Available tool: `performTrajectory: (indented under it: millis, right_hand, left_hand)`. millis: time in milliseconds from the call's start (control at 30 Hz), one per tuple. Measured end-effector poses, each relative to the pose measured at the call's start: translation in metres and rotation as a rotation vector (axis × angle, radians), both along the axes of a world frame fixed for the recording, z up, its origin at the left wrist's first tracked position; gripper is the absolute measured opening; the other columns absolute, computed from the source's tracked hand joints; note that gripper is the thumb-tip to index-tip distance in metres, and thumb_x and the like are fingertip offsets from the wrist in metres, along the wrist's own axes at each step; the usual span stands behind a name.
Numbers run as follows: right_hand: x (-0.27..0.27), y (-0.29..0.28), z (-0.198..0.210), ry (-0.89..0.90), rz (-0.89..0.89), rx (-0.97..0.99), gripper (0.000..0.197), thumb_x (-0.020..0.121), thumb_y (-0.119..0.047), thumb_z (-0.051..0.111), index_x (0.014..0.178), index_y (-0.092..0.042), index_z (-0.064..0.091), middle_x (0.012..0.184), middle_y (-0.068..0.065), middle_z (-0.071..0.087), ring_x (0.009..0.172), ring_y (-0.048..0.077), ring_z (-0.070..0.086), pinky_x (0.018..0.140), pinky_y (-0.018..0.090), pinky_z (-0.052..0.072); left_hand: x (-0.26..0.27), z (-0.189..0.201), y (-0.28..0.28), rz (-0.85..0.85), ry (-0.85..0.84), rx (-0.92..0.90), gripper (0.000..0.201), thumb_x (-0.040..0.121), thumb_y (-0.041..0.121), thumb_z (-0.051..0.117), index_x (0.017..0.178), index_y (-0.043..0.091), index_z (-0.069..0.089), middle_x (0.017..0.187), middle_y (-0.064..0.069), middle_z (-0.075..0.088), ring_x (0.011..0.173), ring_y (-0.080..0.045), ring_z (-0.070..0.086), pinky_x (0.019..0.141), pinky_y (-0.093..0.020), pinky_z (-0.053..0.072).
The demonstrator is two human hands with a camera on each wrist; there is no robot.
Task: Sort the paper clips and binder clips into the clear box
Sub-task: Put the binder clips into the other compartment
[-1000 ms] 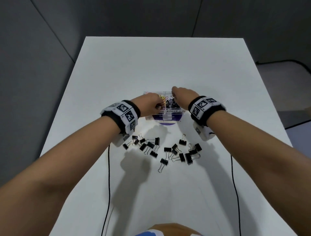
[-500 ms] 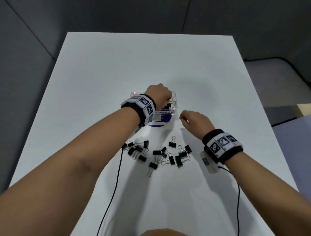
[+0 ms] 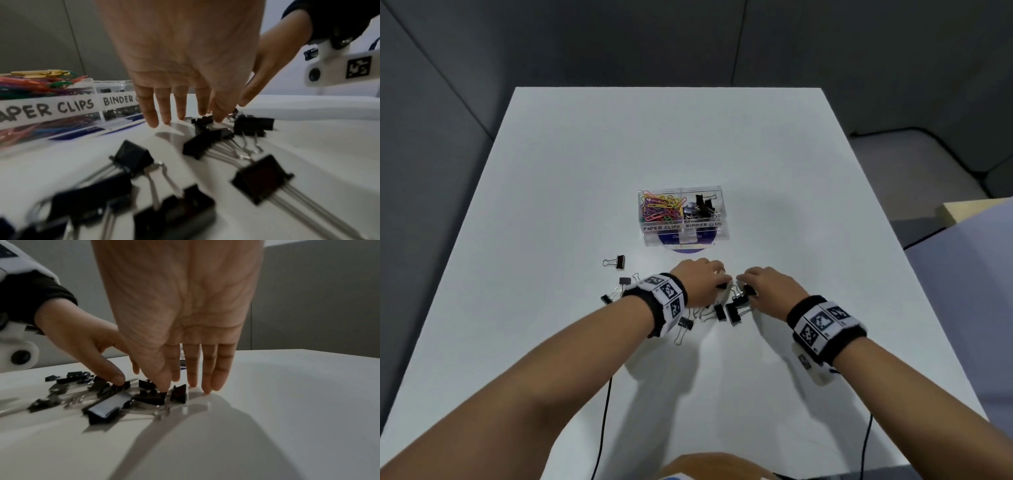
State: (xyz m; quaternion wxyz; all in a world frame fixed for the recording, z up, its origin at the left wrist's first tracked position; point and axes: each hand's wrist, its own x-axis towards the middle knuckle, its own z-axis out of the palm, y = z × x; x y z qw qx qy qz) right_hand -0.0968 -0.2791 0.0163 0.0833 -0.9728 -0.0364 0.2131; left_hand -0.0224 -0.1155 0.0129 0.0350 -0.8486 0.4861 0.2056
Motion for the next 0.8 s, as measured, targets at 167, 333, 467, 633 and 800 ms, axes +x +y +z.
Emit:
performTrajectory:
  millis: [167, 333, 467, 633, 800]
  right_hand:
    - [-0.013, 0.008, -0.009, -0.052, 0.048, -0.076, 0.033, 0.095, -0.017, 0.045, 0.127, -0.02, 0.051, 0.127, 0.002, 0.053, 0.113, 0.025, 0.05, 0.078, 0.034, 0.049]
    - [-0.01, 0.01, -0.017, -0.085, 0.048, -0.11, 0.034, 0.096, -0.009, 0.041, 0.129, -0.012, 0.047, 0.127, 0.007, 0.053, 0.113, 0.027, 0.05, 0.079, 0.037, 0.049]
    - [-0.006, 0.013, -0.014, -0.109, 0.042, -0.051, 0.033, 0.099, -0.025, 0.04, 0.128, -0.013, 0.048, 0.116, 0.011, 0.054, 0.103, 0.03, 0.054, 0.071, 0.035, 0.046]
    - [0.007, 0.014, -0.008, -0.001, -0.018, 0.031, 0.027, 0.095, -0.021, 0.046, 0.118, -0.011, 0.053, 0.111, 0.015, 0.051, 0.095, 0.032, 0.056, 0.074, 0.036, 0.045]
    - [0.016, 0.011, -0.003, 0.054, -0.204, 0.177, 0.007, 0.089, -0.009, 0.047, 0.096, -0.007, 0.049, 0.094, 0.01, 0.044, 0.077, 0.027, 0.05, 0.069, 0.033, 0.039]
  left_hand:
    - [-0.011, -0.012, 0.003, 0.039, -0.09, 0.006, 0.032, 0.095, 0.011, 0.046, 0.127, 0.011, 0.05, 0.135, -0.01, 0.046, 0.117, -0.028, 0.05, 0.079, -0.037, 0.05]
    - [-0.013, -0.009, 0.003, 0.121, -0.072, -0.025, 0.027, 0.087, -0.003, 0.049, 0.114, 0.005, 0.051, 0.118, -0.015, 0.048, 0.104, -0.032, 0.051, 0.068, -0.033, 0.04]
    - [-0.01, -0.005, -0.001, 0.227, 0.036, -0.056, 0.023, 0.09, 0.001, 0.046, 0.112, 0.006, 0.051, 0.112, -0.018, 0.049, 0.098, -0.034, 0.053, 0.068, -0.034, 0.038]
    - [-0.001, -0.001, 0.0, 0.334, 0.169, -0.082, 0.018, 0.086, 0.006, 0.051, 0.104, 0.005, 0.051, 0.112, -0.015, 0.051, 0.093, -0.03, 0.051, 0.071, -0.033, 0.038]
    - [0.007, 0.007, 0.011, 0.416, 0.201, -0.109, 0.02, 0.084, 0.002, 0.049, 0.104, 0.005, 0.05, 0.115, -0.013, 0.046, 0.098, -0.032, 0.053, 0.074, -0.036, 0.043]
